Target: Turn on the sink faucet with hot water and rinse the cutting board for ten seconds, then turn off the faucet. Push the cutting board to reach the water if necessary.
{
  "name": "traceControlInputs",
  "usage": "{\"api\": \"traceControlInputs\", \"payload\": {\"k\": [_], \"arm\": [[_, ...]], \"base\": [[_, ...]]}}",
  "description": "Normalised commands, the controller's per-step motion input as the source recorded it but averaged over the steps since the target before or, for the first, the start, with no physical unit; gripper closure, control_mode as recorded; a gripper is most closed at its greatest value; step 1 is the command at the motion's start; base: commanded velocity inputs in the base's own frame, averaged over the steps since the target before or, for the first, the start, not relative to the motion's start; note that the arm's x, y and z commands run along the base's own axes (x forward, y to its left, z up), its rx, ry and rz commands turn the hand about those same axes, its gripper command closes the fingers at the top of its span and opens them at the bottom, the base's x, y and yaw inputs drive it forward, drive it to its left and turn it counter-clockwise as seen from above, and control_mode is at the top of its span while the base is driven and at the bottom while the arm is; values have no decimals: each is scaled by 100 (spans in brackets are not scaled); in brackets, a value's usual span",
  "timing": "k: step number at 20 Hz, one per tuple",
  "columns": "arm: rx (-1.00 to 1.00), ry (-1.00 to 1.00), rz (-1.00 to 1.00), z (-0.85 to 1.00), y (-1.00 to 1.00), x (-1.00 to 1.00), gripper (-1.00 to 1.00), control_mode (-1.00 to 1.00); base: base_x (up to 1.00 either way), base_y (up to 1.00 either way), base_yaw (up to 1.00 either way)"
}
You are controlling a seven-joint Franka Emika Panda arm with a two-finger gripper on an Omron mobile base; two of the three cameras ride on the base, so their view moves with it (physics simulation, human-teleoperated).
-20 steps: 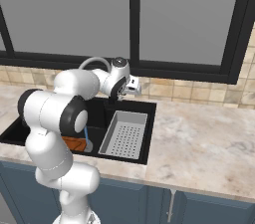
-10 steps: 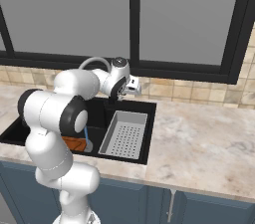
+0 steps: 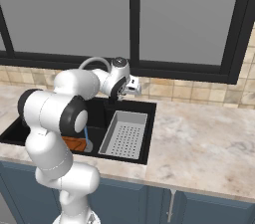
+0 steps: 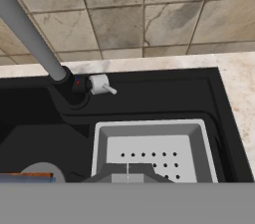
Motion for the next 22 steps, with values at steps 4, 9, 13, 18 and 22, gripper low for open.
{"api": "traceControlInputs", "payload": {"k": [4, 9, 13, 18, 22], "arm": [[0, 0, 0, 0, 0, 0, 100, -100], [0, 0, 0, 0, 0, 0, 100, -100], [0, 0, 0, 0, 0, 0, 100, -100], [0, 0, 0, 0, 0, 0, 100, -100], [0, 0, 0, 0, -9, 29, 100, -100]], "base": [[0, 0, 0], [0, 0, 0], [0, 0, 0], [0, 0, 0], [0, 0, 0]]}}
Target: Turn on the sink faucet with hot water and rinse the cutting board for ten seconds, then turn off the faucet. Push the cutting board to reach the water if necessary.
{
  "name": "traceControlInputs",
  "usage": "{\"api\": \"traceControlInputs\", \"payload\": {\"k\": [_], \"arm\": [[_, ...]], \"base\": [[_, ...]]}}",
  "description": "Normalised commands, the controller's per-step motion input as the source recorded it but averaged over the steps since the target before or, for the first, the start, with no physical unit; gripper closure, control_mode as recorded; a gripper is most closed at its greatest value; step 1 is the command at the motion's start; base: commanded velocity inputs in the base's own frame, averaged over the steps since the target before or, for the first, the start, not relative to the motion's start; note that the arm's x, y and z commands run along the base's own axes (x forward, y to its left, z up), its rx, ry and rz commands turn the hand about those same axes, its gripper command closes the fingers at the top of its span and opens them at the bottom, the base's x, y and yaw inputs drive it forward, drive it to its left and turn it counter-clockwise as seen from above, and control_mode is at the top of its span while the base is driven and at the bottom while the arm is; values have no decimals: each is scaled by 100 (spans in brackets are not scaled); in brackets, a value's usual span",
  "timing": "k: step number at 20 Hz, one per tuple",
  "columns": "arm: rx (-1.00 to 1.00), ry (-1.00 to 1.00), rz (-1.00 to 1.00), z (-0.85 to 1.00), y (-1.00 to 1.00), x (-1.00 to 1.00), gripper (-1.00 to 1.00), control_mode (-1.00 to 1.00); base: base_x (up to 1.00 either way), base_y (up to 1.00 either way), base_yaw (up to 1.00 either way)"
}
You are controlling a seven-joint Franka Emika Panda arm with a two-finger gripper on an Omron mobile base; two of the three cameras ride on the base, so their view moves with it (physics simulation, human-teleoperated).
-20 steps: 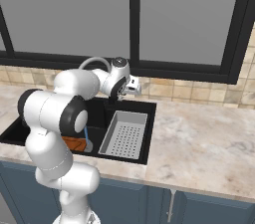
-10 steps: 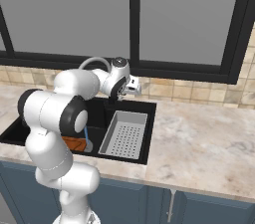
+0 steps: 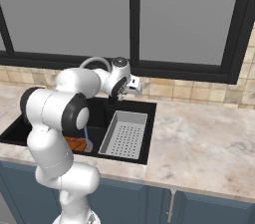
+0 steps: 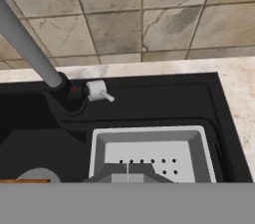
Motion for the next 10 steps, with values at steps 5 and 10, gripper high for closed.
{"api": "traceControlInputs", "payload": {"k": [5, 10], "arm": [[2, 0, 0, -1, -15, 36, 100, -100], [3, 0, 0, -10, -11, 29, 100, -100]], "base": [[0, 0, 0], [0, 0, 0]]}}
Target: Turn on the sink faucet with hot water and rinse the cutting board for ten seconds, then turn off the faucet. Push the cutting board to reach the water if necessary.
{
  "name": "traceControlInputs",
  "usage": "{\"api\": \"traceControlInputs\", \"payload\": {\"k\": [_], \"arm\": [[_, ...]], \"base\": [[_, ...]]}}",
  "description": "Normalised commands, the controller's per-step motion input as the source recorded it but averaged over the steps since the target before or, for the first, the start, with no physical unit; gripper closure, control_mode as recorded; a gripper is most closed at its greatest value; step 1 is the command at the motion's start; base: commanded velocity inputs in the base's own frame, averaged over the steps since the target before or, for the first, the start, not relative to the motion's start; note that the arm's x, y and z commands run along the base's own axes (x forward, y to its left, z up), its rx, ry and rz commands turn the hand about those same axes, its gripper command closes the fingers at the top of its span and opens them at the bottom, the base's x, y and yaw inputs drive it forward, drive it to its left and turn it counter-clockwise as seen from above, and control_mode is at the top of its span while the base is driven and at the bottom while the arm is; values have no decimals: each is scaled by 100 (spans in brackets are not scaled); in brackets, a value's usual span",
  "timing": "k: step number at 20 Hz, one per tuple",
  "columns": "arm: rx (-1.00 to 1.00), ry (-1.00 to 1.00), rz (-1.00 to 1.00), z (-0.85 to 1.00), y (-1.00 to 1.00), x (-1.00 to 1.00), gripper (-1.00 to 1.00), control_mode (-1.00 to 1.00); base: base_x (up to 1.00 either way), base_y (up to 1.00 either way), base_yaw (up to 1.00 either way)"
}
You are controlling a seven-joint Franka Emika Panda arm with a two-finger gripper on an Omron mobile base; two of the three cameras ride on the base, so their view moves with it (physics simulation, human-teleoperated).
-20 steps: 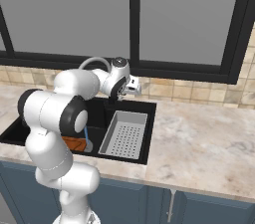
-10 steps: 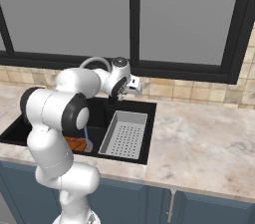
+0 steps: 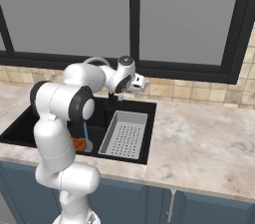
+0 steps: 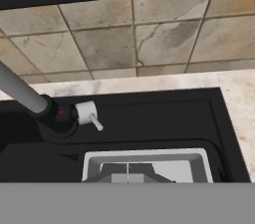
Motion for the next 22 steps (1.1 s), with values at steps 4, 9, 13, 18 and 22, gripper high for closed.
{"api": "traceControlInputs", "payload": {"k": [4, 9, 13, 18, 22], "arm": [[2, 1, 0, -22, -1, 12, 100, -100], [1, 2, 0, -31, 0, 4, 100, -100], [0, 0, 0, -33, 3, 5, 100, -100], [0, 0, 0, -2, 0, 11, 100, -100], [0, 0, 0, 0, 2, 5, 100, -100]], "base": [[0, 0, 0], [0, 0, 0], [0, 0, 0], [0, 0, 0], [0, 0, 0]]}}
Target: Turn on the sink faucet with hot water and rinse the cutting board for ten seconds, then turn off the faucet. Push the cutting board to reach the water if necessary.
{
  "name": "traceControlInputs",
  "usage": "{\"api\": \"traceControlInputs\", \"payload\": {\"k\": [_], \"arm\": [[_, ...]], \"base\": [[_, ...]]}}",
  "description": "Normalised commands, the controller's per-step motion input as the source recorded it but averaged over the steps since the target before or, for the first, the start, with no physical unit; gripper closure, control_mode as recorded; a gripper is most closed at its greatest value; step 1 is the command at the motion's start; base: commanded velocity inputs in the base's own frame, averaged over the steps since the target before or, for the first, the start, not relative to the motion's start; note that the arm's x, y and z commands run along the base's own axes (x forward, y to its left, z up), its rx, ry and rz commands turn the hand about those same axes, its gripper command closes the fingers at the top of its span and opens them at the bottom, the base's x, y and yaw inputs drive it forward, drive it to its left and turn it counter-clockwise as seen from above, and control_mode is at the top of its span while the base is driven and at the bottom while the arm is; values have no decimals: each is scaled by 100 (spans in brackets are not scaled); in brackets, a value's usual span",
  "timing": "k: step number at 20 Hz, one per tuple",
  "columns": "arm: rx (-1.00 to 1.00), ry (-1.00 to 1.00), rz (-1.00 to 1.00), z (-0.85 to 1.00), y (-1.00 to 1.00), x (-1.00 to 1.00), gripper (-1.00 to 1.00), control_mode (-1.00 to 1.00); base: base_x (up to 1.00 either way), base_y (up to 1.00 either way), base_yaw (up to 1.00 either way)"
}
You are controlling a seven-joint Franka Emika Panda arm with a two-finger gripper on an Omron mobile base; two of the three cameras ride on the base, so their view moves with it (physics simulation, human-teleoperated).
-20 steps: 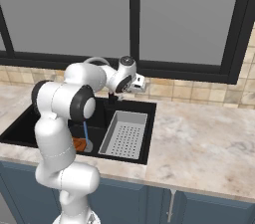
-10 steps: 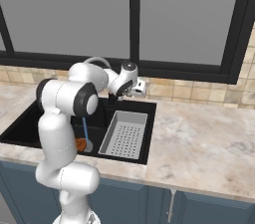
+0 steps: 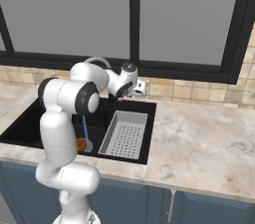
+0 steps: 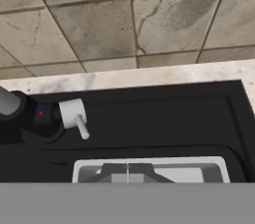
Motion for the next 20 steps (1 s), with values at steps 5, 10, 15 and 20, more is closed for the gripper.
{"api": "traceControlInputs", "payload": {"k": [5, 10, 15, 20], "arm": [[0, 0, 0, 0, 5, 3, 100, -100], [0, 0, 0, 0, 10, 9, 100, -100], [0, 0, 0, 0, 2, 18, 100, -100], [0, 0, 0, 0, 0, 25, 100, -100]], "base": [[0, 0, 0], [0, 0, 0], [0, 0, 0], [0, 0, 0]]}}
